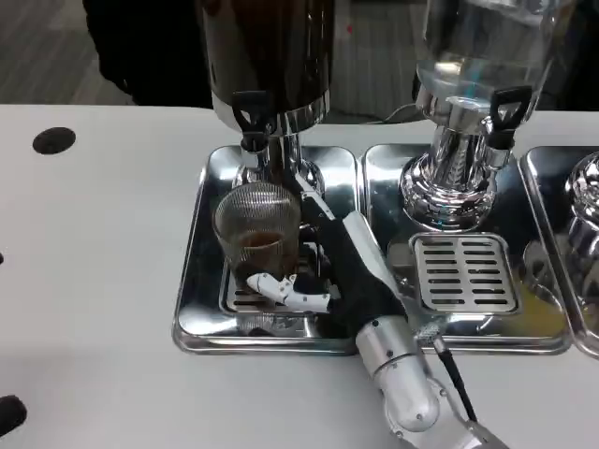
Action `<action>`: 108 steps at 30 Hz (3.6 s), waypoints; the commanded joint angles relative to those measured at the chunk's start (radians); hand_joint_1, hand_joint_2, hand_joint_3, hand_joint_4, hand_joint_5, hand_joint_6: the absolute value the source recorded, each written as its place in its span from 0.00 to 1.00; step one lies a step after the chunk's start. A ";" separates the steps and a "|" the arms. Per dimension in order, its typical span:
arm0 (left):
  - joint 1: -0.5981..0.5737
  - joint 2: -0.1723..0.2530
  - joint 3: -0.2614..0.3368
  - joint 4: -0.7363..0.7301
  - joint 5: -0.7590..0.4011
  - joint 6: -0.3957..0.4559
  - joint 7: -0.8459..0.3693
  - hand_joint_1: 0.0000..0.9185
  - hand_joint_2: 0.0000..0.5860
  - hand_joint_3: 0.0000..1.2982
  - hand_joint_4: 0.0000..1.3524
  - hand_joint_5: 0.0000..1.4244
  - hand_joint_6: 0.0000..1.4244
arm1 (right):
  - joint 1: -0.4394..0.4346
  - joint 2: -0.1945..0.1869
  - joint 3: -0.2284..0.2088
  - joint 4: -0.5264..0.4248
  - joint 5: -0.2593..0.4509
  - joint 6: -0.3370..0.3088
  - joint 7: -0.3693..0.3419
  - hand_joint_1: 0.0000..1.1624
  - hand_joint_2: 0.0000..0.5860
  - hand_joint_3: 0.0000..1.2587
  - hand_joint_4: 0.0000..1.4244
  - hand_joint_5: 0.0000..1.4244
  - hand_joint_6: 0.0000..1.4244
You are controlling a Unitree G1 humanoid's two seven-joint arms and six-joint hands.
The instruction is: Grasp the cup under the faucet to collect the drink, then remove the cup.
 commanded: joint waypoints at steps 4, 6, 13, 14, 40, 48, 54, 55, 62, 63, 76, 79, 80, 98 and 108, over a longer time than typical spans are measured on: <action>-0.006 0.016 -0.004 0.001 0.009 0.017 -0.011 0.00 0.00 0.00 0.00 0.00 0.00 | -0.018 0.025 -0.002 0.012 0.013 0.012 -0.005 0.78 0.30 0.05 0.10 0.14 0.18; -0.008 0.016 -0.002 -0.002 0.008 0.019 -0.011 0.00 0.00 0.00 0.00 0.00 0.00 | -0.018 0.026 -0.002 0.009 0.014 0.013 -0.006 0.78 0.30 0.06 0.12 0.16 0.19; -0.007 0.013 -0.005 -0.002 0.008 0.019 -0.010 0.00 0.00 0.00 0.00 0.00 0.00 | -0.015 0.030 -0.003 0.003 0.016 0.015 -0.008 0.77 0.32 0.14 0.15 0.19 0.21; -0.008 0.012 -0.005 -0.002 0.008 0.019 -0.010 0.00 0.00 0.00 0.00 0.00 0.00 | -0.014 0.030 -0.002 0.003 0.016 0.015 -0.008 0.77 0.32 0.15 0.16 0.19 0.21; -0.017 0.003 -0.020 -0.015 0.005 0.035 -0.007 0.00 0.00 0.00 0.00 0.00 0.00 | 0.045 0.017 -0.003 -0.053 0.032 -0.009 -0.014 0.77 0.33 0.26 0.25 0.30 0.30; -0.026 0.004 -0.030 -0.016 0.009 0.046 -0.004 0.00 0.00 0.00 0.00 0.00 0.00 | 0.101 0.000 0.005 -0.144 0.019 -0.029 -0.021 0.77 0.33 0.26 0.26 0.30 0.31; -0.033 -0.001 -0.045 -0.021 0.016 0.049 -0.003 0.00 0.00 0.00 0.00 0.00 0.00 | 0.147 -0.023 0.003 -0.235 0.023 -0.018 -0.008 0.77 0.34 0.26 0.26 0.30 0.31; -0.033 -0.002 -0.048 -0.023 0.017 0.050 -0.003 0.00 0.00 0.00 0.00 0.00 0.00 | 0.154 -0.027 0.003 -0.248 0.024 -0.016 -0.006 0.77 0.34 0.26 0.26 0.30 0.31; -0.039 -0.005 -0.056 -0.030 0.019 0.057 -0.002 0.00 0.00 0.00 0.00 0.00 0.00 | 0.188 -0.043 -0.001 -0.315 0.027 0.000 0.009 0.77 0.35 0.27 0.27 0.31 0.32; -0.041 -0.005 -0.057 -0.030 0.019 0.059 -0.003 0.00 0.00 0.00 0.00 0.00 0.00 | 0.191 -0.044 -0.001 -0.321 0.027 0.001 0.011 0.77 0.35 0.27 0.27 0.31 0.32; -0.064 0.003 -0.076 -0.051 0.023 0.086 -0.004 0.00 0.00 0.00 0.00 0.00 0.00 | 0.331 -0.077 0.002 -0.458 0.030 -0.022 0.036 0.76 0.35 0.27 0.28 0.31 0.33; -0.068 0.004 -0.079 -0.055 0.025 0.093 -0.005 0.00 0.00 0.00 0.00 0.00 0.00 | 0.361 -0.084 -0.001 -0.490 0.032 -0.024 0.042 0.76 0.34 0.27 0.28 0.32 0.33; -0.069 0.004 -0.080 -0.056 0.027 0.094 -0.006 0.00 0.00 0.00 0.00 0.00 0.00 | 0.372 -0.087 -0.002 -0.501 0.032 -0.025 0.045 0.76 0.34 0.27 0.28 0.32 0.33; -0.084 -0.003 -0.107 -0.094 0.045 0.126 -0.004 0.00 0.00 0.00 0.00 0.00 0.00 | 0.614 -0.160 -0.016 -0.751 0.051 -0.063 0.100 0.75 0.34 0.28 0.29 0.33 0.33; -0.083 0.000 -0.109 -0.121 0.053 0.146 -0.006 0.00 0.00 0.00 0.00 0.00 0.00 | 0.718 -0.207 -0.062 -0.780 0.105 -0.150 0.126 0.75 0.34 0.28 0.30 0.34 0.33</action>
